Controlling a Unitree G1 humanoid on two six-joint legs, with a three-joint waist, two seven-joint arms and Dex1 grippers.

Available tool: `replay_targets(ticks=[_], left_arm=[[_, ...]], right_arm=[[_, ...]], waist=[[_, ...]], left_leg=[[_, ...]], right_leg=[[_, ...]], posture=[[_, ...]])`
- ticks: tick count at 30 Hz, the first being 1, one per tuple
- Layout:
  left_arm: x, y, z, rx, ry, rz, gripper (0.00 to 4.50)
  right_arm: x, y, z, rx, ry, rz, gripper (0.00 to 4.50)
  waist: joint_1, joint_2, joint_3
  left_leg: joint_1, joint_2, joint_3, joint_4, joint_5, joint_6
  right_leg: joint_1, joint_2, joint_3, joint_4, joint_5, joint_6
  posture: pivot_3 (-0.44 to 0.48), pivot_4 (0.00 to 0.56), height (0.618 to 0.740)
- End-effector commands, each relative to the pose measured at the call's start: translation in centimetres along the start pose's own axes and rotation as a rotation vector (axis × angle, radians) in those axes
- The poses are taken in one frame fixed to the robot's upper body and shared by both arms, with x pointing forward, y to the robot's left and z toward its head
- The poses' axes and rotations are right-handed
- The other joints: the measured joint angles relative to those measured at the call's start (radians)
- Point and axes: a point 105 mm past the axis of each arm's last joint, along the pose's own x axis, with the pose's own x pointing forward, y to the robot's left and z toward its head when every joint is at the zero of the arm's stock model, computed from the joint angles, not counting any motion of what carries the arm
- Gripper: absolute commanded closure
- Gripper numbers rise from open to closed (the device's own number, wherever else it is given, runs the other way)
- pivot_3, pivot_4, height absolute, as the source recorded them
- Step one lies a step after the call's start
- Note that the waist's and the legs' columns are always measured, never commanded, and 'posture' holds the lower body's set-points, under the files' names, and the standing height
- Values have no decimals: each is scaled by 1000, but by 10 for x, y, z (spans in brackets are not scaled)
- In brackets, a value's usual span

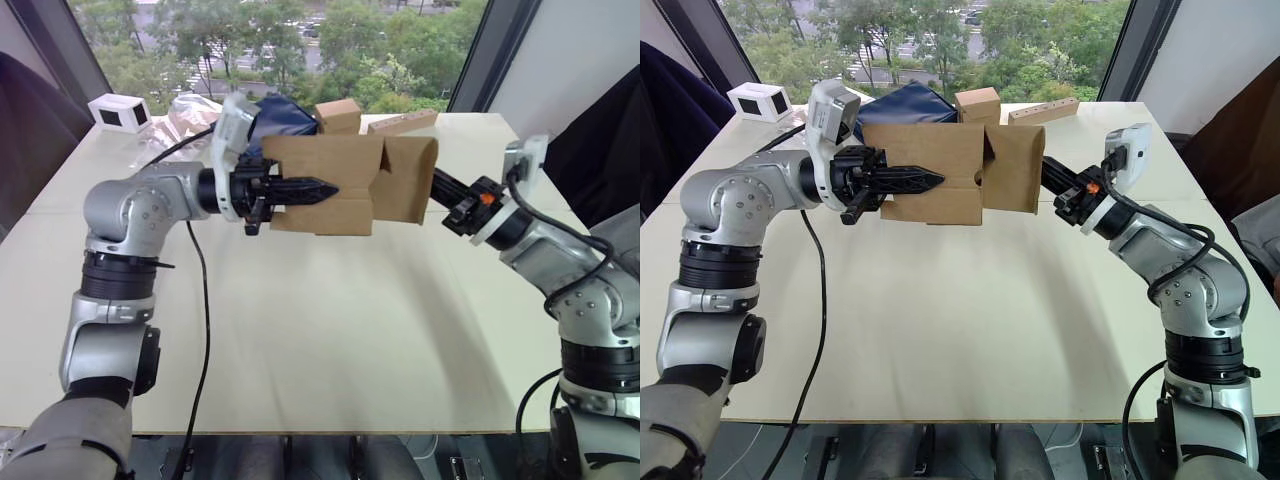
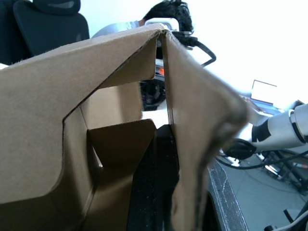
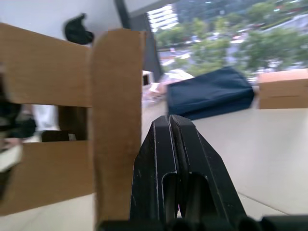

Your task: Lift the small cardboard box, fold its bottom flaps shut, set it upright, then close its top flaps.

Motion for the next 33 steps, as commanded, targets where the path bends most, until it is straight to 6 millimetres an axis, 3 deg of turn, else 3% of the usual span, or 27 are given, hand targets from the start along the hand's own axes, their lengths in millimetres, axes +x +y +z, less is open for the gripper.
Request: replay_targets(ticks=[1,5,12,15,18,23,28,33], left_arm=[[-1,-2,16,60,-16,-2,4500],[-1,-2,18,58,-25,-7,4500],[0,-6,20,48,-33,-29,4500],[-1,-5,21,47,-38,-27,4500],[-4,-5,22,46,-39,-17,4500],[-9,-3,22,43,-34,7,4500],[-9,-4,22,40,-36,6,4500],[-8,-4,21,36,-34,-3,4500]], right_arm=[[-2,36,16,24,-60,148,4469],[-3,49,13,56,-51,190,4469],[1,46,14,128,-108,183,4469],[-1,38,13,176,-148,157,3833],[-8,42,17,211,-168,188,2772],[-23,54,34,189,-194,208,2772],[-42,20,47,139,-253,11,2772],[-49,-10,45,106,-272,-120,4100]], waist=[[0,0,0],[-1,0,0],[-4,0,0],[-3,0,0],[-3,0,0],[-1,0,0],[-1,0,0],[-4,0,0]], left_leg=[[0,0,0,0,0,0],[0,0,0,0,0,0],[0,0,0,0,0,0],[0,0,0,0,0,0],[0,0,0,0,0,0],[-1,0,0,0,0,0],[0,0,0,0,0,0],[0,0,0,0,0,0]], right_leg=[[0,0,0,0,0,0],[0,0,0,0,0,0],[0,0,0,0,0,0],[0,0,0,0,0,0],[0,0,0,0,0,0],[0,0,0,0,0,0],[0,0,0,0,0,0],[0,0,0,0,0,0]], posture=[[0,150,740],[0,150,740],[0,150,740],[0,150,740],[0,150,740],[0,150,740],[0,150,740],[0,150,740]])
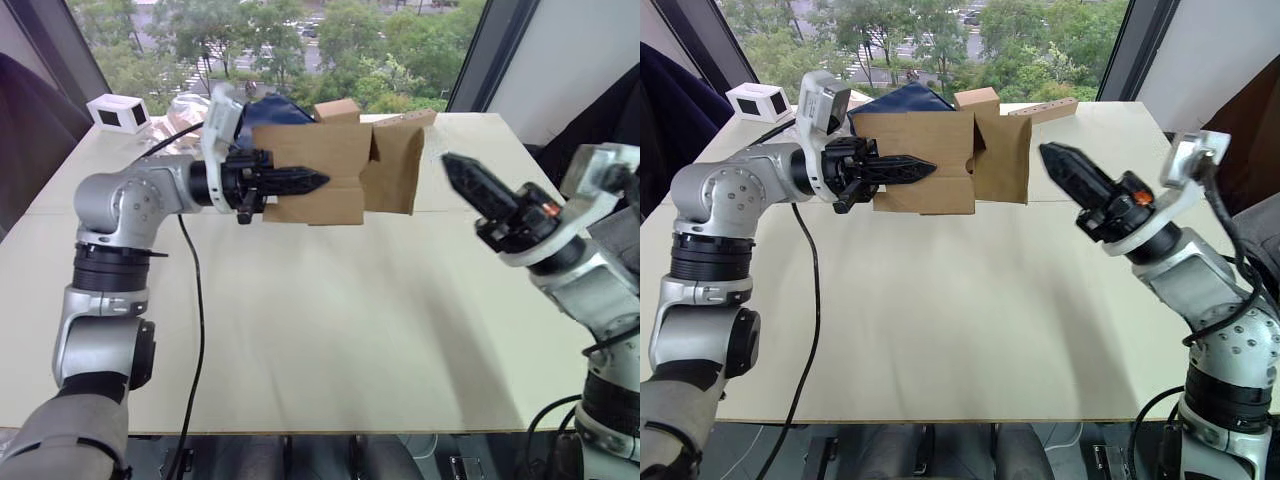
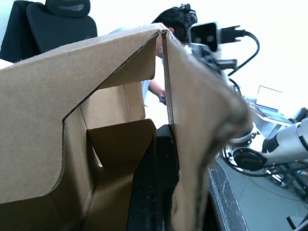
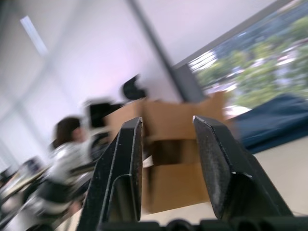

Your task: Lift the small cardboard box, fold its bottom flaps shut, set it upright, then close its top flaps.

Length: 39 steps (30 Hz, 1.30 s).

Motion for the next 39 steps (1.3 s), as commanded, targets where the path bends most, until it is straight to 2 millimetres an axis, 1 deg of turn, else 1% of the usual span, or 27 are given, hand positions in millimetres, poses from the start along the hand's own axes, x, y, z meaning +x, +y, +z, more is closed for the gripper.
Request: replay_targets(ticks=[1,5,8,11,13,17,19,23,31,32,34,36,37,38,39], left_arm=[[-1,-7,13,43,-25,-27,4500],[2,-8,12,46,-19,-38,4500],[2,-8,12,47,-18,-38,4500],[3,-8,11,46,-16,-39,4500],[3,-9,10,45,-13,-40,4500],[3,-8,10,45,-12,-35,4500],[2,-7,11,45,-14,-30,4500],[2,-7,11,42,-18,-33,4500],[3,-8,12,40,-22,-41,4500],[3,-8,12,40,-22,-41,4500],[3,-8,12,40,-23,-40,4500],[3,-8,12,40,-24,-39,4500],[3,-8,12,40,-25,-38,4500],[3,-8,13,40,-26,-37,4500],[3,-8,13,41,-26,-35,4500]], right_arm=[[0,-16,5,-81,-11,-64,4450],[12,-34,-15,-138,79,-106,4450],[25,-36,-33,-202,160,-90,4450],[37,-25,-43,-177,169,-15,4450],[42,-11,-45,-136,154,59,4450],[42,15,-45,-37,136,193,4450],[40,24,-46,7,132,231,4450],[38,28,-46,54,112,244,4450],[41,26,-49,107,89,242,4450],[42,26,-49,121,83,244,4069],[41,25,-49,151,66,246,3753],[40,25,-48,195,40,257,2963],[40,25,-47,216,26,264,2457],[40,26,-46,228,19,269,2160],[40,27,-46,245,14,278,1713]], waist=[[-2,0,0],[-4,0,0],[-4,0,0],[-3,0,0],[-2,0,0],[1,0,0],[2,0,0],[0,0,0],[-2,0,0],[-2,0,0],[-2,0,0],[-2,0,0],[-2,0,0],[-2,0,0],[-2,0,0]], left_leg=[[0,0,0,0,0,0],[0,0,1,0,0,0],[0,0,1,0,0,0],[0,0,1,0,0,0],[0,0,1,0,0,0],[-1,0,1,0,0,0],[-1,0,0,0,0,0],[-1,0,0,0,0,0],[-1,0,0,0,0,0],[-1,0,0,0,0,0],[-1,0,0,0,0,0],[-1,0,0,0,0,0],[-1,0,0,0,0,0],[-1,0,0,0,0,0],[-1,0,0,0,0,0]], right_leg=[[0,0,0,0,0,0],[-1,1,1,1,0,0],[-1,1,1,1,0,0],[-2,1,1,1,0,0],[-2,0,1,1,0,0],[-2,0,1,1,0,0],[-2,0,1,1,0,0],[-2,0,1,1,0,0],[-2,0,0,1,0,0],[-2,0,0,1,0,0],[-2,0,1,1,0,0],[-2,0,0,1,0,0],[-2,0,1,1,0,0],[-2,0,0,1,0,0],[-2,0,1,1,0,0]], posture=[[0,150,740],[0,150,740],[0,150,740],[0,150,740],[0,150,740],[0,150,740],[0,150,740],[0,150,740],[0,150,740],[0,150,740],[0,150,740],[0,150,740],[0,150,740],[0,150,740],[0,150,740]])
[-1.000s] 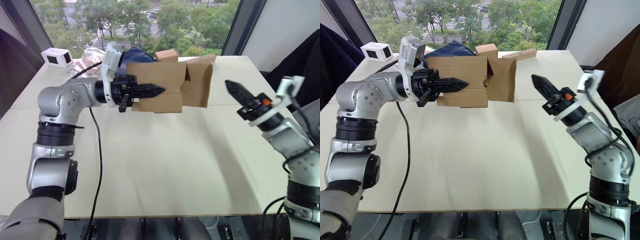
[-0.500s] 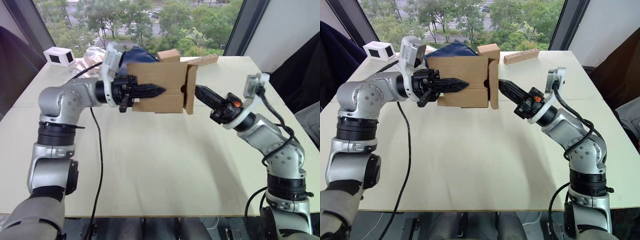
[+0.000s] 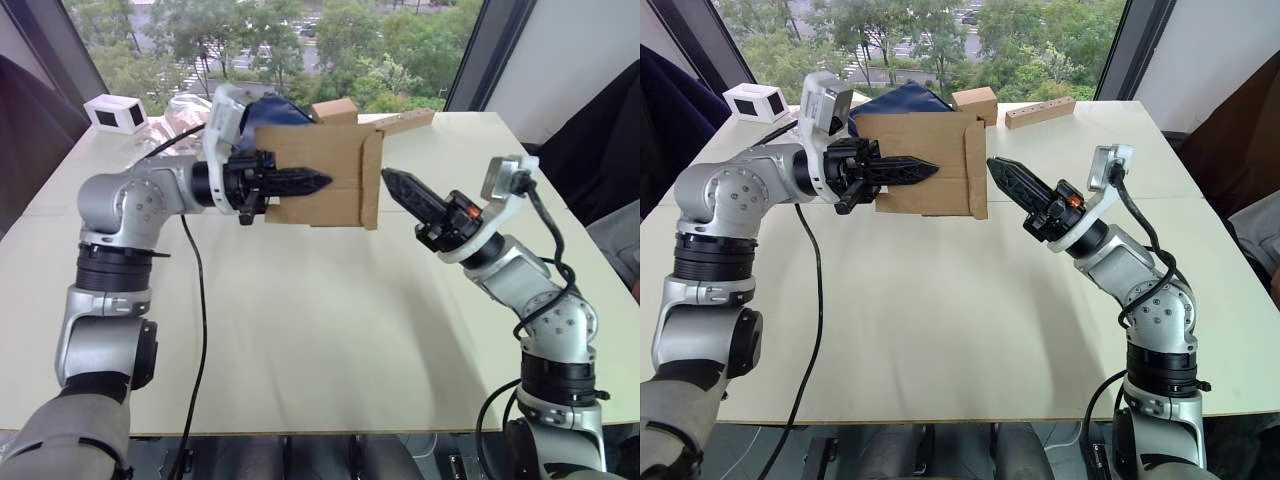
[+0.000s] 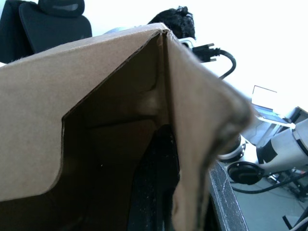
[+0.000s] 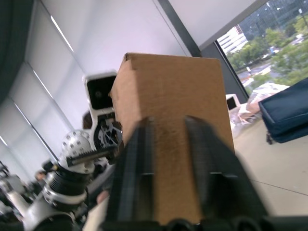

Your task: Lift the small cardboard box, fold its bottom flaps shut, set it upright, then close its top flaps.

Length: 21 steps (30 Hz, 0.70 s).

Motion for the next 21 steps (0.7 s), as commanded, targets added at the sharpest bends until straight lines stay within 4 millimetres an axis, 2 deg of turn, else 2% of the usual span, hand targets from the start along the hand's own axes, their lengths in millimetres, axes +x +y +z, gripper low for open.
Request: replay_targets(ticks=[1,8,11,15,21], left_arm=[[0,-7,14,46,-23,-21,4500],[0,-7,14,47,-26,-20,4500],[-1,-7,15,49,-26,-19,4500],[-1,-8,17,51,-29,-18,4500],[-1,-8,17,51,-31,-17,4500]], right_arm=[[2,11,9,33,-56,63,1713],[3,13,12,131,-143,102,1713],[4,13,3,154,-134,97,1713],[5,8,-5,136,-109,60,1713],[5,3,-6,130,-114,36,1713]], waist=[[0,0,0],[-2,0,0],[-1,0,0],[-1,0,0],[-1,0,0]], left_leg=[[0,0,0,0,0,0],[0,0,0,0,0,0],[0,0,0,0,0,0],[0,0,0,0,0,0],[0,0,0,0,0,0]], right_leg=[[0,0,0,0,0,0],[0,0,0,0,0,0],[0,0,0,0,0,0],[0,0,0,0,0,0],[0,0,0,0,0,0]], posture=[[0,150,740],[0,150,740],[0,150,740],[0,150,740],[0,150,740]])
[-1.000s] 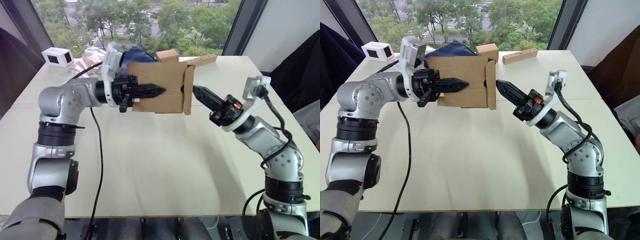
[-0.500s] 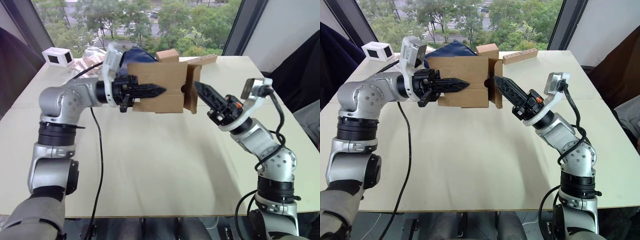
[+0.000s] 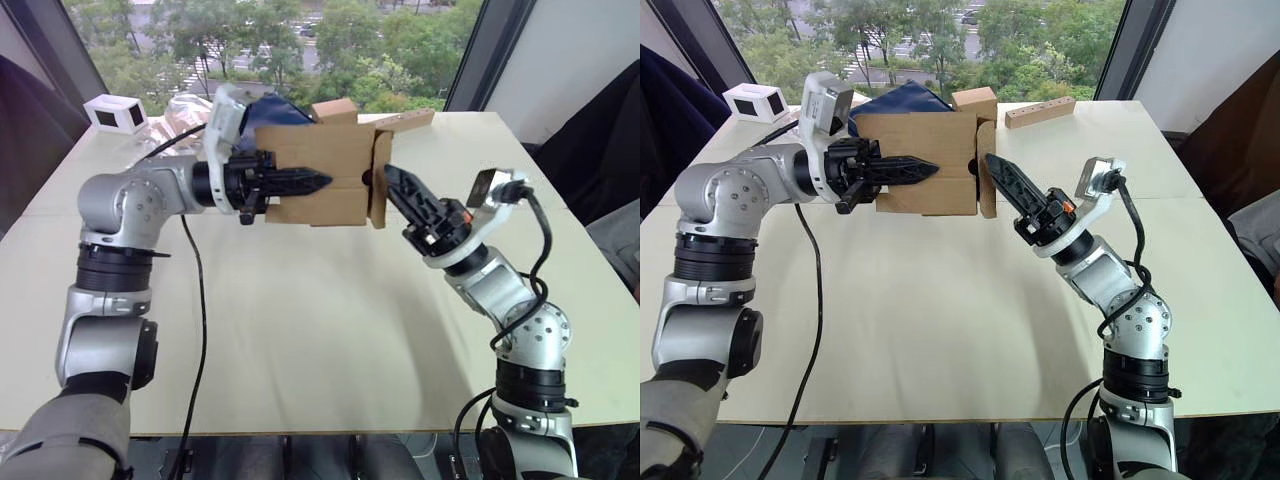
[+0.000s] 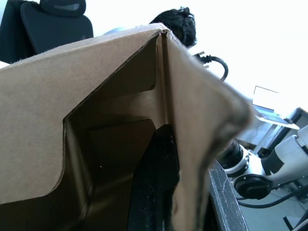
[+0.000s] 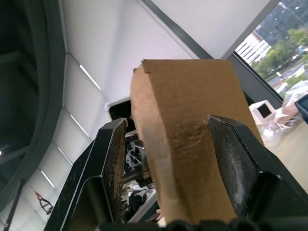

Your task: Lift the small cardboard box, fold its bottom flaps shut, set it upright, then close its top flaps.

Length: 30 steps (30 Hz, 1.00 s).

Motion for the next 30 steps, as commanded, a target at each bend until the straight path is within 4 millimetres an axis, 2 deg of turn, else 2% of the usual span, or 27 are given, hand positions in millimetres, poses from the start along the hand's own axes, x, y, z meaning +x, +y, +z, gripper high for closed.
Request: replay_targets(ticks=[1,3,4,5,9,17,30], left_arm=[[-1,-8,17,52,-31,-21,4500],[-1,-8,16,51,-33,-21,4500],[-1,-8,16,50,-34,-21,4500],[-1,-8,17,48,-37,-20,4500],[-1,-7,17,49,-40,-18,4500],[1,-5,15,48,-58,-10,4500],[5,-2,15,47,-77,-8,4500]], right_arm=[[3,5,4,-20,-19,20,1713],[4,3,5,-28,-31,7,1713],[4,2,6,-31,-36,3,2237],[5,2,6,-33,-44,-1,2434],[7,0,7,-43,-53,-11,3958],[14,2,6,-40,-102,-15,3958],[27,25,-21,30,-28,88,3958]], waist=[[0,0,0],[0,0,0],[0,0,0],[0,0,0],[0,0,0],[-1,0,0],[-1,0,0]], left_leg=[[0,0,0,0,0,0],[0,0,0,0,0,0],[0,0,0,0,0,0],[0,0,0,0,0,0],[0,0,0,0,0,0],[0,0,0,0,0,0],[0,0,0,0,0,0]], right_leg=[[0,0,0,0,0,0],[0,0,0,0,0,0],[0,0,0,0,0,0],[0,0,0,0,0,0],[0,0,0,0,0,0],[0,0,0,0,0,0],[-1,0,0,1,0,0]], posture=[[0,150,740],[0,150,740],[0,150,740],[0,150,740],[0,150,740],[0,150,740],[0,150,740]])
